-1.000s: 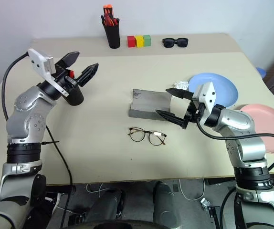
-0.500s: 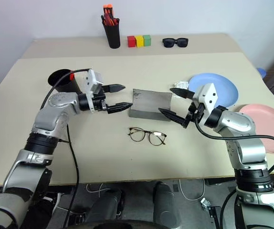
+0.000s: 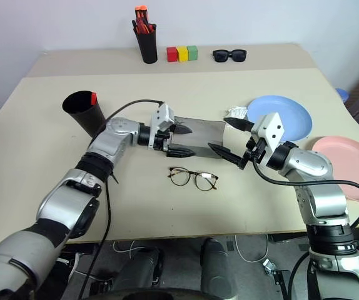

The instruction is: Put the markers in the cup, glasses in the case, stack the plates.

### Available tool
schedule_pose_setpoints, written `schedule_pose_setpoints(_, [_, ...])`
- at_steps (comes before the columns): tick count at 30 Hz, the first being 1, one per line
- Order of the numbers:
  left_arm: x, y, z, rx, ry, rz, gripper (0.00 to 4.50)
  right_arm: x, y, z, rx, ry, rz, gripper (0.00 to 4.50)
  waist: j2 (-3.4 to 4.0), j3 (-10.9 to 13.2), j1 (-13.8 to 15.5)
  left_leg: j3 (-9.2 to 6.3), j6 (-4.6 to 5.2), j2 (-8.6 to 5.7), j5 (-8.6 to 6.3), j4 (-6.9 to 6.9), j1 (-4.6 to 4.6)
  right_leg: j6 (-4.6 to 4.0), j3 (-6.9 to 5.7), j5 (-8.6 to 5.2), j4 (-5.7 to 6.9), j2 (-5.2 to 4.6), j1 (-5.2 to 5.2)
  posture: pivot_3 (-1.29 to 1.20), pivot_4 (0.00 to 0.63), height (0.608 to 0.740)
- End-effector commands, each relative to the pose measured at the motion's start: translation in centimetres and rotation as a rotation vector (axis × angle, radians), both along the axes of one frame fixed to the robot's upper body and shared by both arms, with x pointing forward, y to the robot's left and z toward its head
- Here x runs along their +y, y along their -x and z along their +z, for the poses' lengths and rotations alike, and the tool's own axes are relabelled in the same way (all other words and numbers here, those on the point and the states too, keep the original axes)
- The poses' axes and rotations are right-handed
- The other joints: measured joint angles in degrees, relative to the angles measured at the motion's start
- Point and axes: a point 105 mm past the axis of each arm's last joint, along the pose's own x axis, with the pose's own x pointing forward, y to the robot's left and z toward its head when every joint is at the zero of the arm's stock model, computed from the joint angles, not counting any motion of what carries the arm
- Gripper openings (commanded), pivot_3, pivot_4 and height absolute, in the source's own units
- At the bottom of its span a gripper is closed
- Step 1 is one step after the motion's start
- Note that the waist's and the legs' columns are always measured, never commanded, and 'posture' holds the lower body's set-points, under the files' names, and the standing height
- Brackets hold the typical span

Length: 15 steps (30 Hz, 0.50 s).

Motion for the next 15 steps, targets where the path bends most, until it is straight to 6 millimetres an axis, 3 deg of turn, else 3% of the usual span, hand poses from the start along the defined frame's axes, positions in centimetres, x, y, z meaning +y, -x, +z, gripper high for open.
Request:
schedule_pose_setpoints(1, [-0.5,-0.4,0.3,-0.039,-0.04,-0.015,4.45,0.2,0.8,1.2,-0.062,0.0,0.004,4.04,0.0,0.0,0.11,0.0,0.0,-0.01,0.0,0.01,-0.01,0.0,0.0,0.0,0.0,0.0,0.0,0.0,0.15,0.74])
schedule_pose_setpoints(3, [-0.7,-0.7,0.1,-0.054,-0.055,-0.005,4.45,0.1,0.9,1.3,-0.066,0.001,-0.005,4.04,0.0,0.0,0.17,-0.01,0.0,-0.01,0.0,0.05,-0.03,0.01,0.0,0.0,0.0,0.0,0.0,0.0,0.15,0.74])
schedule_pose_setpoints(5, [-0.7,-0.9,-0.3,-0.074,-0.087,0.005,3.94,-0.1,1.0,1.4,-0.072,0.003,-0.018,4.04,-0.01,0.0,0.18,0.0,0.01,-0.02,0.0,0.08,-0.04,0.03,0.0,0.01,0.0,-0.01,0.01,0.0,0.15,0.74])
schedule_pose_setpoints(7, [-0.8,-0.9,-0.8,-0.082,-0.109,0.002,3.14,-0.3,1.0,1.5,-0.075,0.005,-0.028,4.04,-0.01,0.0,0.15,0.0,0.01,-0.02,0.0,0.07,-0.02,0.04,0.0,0.01,0.0,-0.01,0.02,0.0,0.15,0.74])
schedule_pose_setpoints(13, [-1.0,-0.7,-0.6,-0.056,-0.107,-0.025,0.05,-0.6,1.4,1.3,-0.071,0.015,-0.043,4.04,0.0,0.0,0.15,0.0,0.02,-0.02,-0.01,0.07,-0.02,0.04,0.0,0.01,0.0,-0.01,0.02,0.0,0.15,0.74])
schedule_pose_setpoints(15, [-0.4,-0.5,-0.5,-0.035,-0.134,-0.045,0.05,-0.6,1.5,1.0,-0.068,0.017,-0.046,4.04,-0.01,0.0,0.14,0.0,0.02,-0.02,-0.01,0.07,-0.02,0.04,0.0,0.01,0.0,-0.01,0.02,0.0,0.15,0.74])
